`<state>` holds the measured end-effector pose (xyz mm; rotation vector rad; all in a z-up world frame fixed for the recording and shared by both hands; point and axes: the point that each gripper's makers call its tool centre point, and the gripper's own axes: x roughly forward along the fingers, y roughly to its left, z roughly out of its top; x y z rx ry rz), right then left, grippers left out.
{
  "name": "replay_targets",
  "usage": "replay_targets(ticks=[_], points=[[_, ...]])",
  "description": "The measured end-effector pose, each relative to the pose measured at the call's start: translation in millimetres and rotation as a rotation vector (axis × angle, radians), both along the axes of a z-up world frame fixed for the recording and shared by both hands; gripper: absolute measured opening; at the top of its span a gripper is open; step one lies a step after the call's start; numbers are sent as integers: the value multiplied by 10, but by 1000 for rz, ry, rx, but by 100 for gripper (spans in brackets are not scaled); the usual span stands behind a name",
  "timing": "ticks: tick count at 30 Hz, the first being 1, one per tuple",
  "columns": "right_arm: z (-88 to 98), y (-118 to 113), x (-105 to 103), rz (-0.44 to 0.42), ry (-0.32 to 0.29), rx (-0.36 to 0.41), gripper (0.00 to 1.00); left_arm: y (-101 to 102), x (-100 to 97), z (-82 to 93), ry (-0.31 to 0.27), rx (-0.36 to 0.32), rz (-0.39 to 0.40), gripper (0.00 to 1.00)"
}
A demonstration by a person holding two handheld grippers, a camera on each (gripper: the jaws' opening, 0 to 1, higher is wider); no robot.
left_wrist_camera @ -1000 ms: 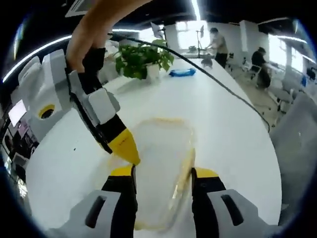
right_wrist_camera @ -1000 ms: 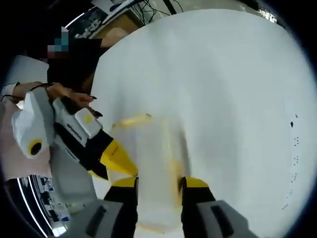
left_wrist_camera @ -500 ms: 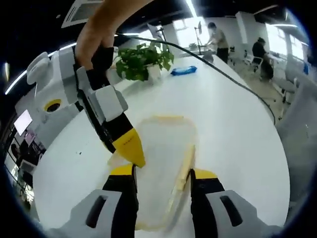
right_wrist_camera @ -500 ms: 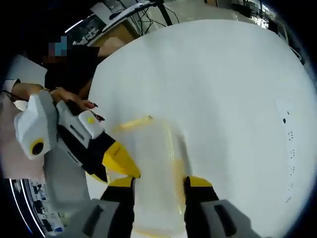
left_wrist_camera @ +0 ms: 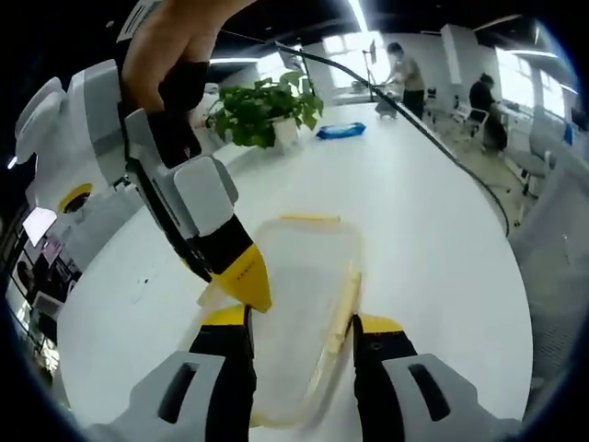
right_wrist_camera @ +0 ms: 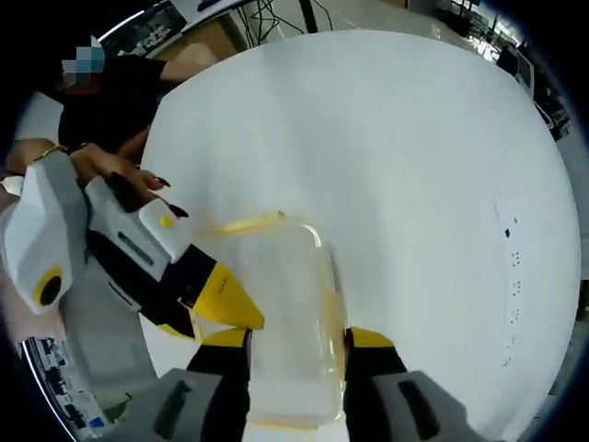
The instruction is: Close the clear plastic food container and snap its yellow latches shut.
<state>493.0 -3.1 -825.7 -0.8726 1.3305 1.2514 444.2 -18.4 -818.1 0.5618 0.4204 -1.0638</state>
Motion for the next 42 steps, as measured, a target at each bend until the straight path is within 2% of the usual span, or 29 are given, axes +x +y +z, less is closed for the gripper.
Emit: replay_targets(ticks=[9,12,13,14,16,18,19,20,21,24,26,27,29,32,35,38,42], points=[[35,-6,4,-15,-102,-11,37,0,9,7,15,26,-9,39],[58,-10,2,-18,-148,-10,37,-9,5,4,-3,48,-20,39],[65,-13,-2,-16,-162,-4,36,-13,2,0,0,54,-20,39],[70,-10,7,-13,-178,6,36,6,5,-13,-28,106,-44,39],[89,-9,18,-32,-226,43,35,-7,-7,-13,-38,132,-57,39],[96,-14,-47,-72,-231,71,28,-3,-8,-13,-50,154,-71,40],[101,19,-38,-110,-256,101,29,3,-3,-13,-48,151,-70,40],[122,16,-20,-86,-273,110,28,8,1,-9,-57,151,-73,40],[132,1,-8,-98,-299,117,29,18,-2,-8,-59,150,-77,41],[171,-38,63,-131,-374,134,37,8,-13,21,-35,118,-64,43],[178,-57,85,-191,-392,163,42,22,-30,33,-11,104,-50,45],[183,-60,59,-240,-372,191,48,52,-47,36,-12,115,-49,45],[217,-69,70,-345,-365,243,54,106,-60,54,-42,140,-54,46],[326,-171,83,-517,-357,341,53,193,-45,140,-21,71,12,50],[339,-377,59,-586,-362,344,55,283,13,153,-3,44,55,54],[294,-557,-3,-634,-363,338,55,366,-3,92,21,56,53,58],[196,-654,-108,-707,-324,362,55,432,34,57,50,20,106,59]])
